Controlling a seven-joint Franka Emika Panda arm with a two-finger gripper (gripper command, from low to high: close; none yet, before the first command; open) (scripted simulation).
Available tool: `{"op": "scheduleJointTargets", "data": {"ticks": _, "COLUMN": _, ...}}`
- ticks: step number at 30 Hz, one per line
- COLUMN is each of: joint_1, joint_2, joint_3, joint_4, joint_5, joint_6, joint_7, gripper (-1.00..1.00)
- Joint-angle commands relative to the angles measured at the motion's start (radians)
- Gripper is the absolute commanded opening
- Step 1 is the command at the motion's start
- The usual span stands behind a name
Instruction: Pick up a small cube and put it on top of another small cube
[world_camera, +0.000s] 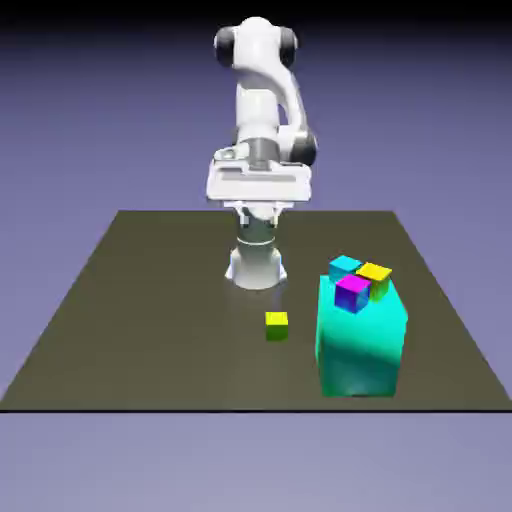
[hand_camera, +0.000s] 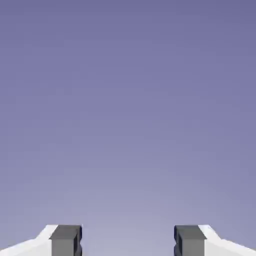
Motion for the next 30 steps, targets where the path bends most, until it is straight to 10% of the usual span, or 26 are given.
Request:
{"op": "scheduleJointTargets", "data": {"ticks": 1, "joint_1": 0.006, "joint_2": 0.025, "joint_3": -0.016, "joint_4": -0.001, "joint_5": 0.044, "joint_6": -0.03, "joint_7": 0.013, "gripper": 0.0}}
{"op": "scheduleJointTargets", "data": {"ticks": 30, "joint_1": 0.16, "joint_2": 0.739, "joint_3": -0.314, "joint_4": 0.008, "joint_5": 1.228, "joint_6": -0.725, "joint_7": 0.208, "gripper": 0.0}}
